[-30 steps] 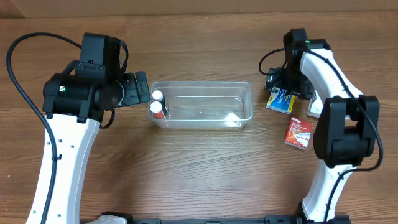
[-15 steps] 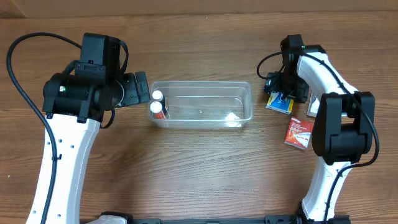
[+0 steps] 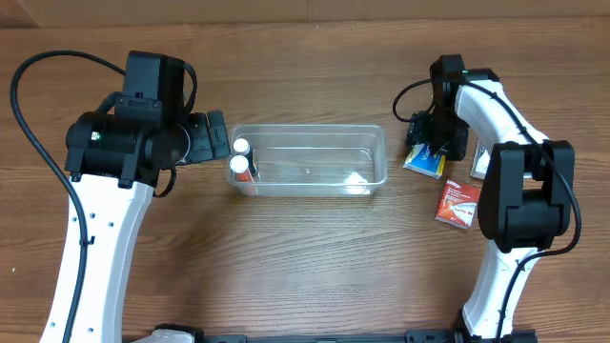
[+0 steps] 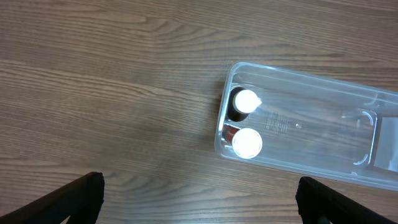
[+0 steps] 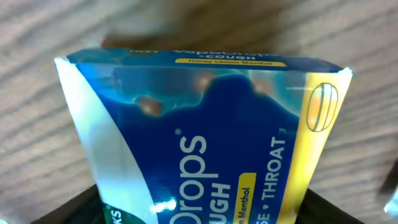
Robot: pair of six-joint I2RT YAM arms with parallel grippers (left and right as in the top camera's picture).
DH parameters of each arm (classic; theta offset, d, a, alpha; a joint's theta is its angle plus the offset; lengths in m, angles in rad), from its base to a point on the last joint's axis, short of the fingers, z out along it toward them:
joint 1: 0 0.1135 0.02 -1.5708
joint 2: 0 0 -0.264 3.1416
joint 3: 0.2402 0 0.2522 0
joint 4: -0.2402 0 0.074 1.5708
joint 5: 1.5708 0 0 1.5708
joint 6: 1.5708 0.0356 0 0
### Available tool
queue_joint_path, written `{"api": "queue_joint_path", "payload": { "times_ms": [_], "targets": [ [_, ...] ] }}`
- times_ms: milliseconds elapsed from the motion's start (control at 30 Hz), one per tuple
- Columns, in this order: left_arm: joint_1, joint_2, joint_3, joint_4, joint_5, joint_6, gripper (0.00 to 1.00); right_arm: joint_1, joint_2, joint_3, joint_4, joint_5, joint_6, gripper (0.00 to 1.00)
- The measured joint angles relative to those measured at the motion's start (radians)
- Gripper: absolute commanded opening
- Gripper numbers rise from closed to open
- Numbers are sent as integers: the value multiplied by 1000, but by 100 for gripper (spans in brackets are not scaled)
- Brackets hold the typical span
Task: Pack container
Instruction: 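Grasp the blue-yellow VapoDrops box with the right gripper, then lower the VapoDrops box into the container's right end and release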
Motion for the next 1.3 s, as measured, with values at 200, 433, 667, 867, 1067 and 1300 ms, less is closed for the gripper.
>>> {"api": "queue_joint_path", "payload": {
  "times_ms": [200, 433, 667, 867, 1067, 1300],
  "targets": [
    [0, 0, 0, 0, 0, 0, 100, 7, -154, 22, -55, -2, -1, 75],
    [0, 0, 0, 0, 0, 0, 100, 283, -495, 62, -70, -7, -43, 77],
    [0, 0, 0, -1, 0, 0, 100, 414, -401, -89, 71, -13, 8, 76],
    [0, 0, 0, -1, 0, 0, 100, 414, -325, -248, 219, -19, 32, 77],
    [0, 0, 0, 0, 1, 0, 100, 413, -324, -266, 237, -21, 33, 78],
    [0, 0, 0, -1, 1, 0, 100, 419, -324, -266, 218, -21, 32, 100]
  ]
}}
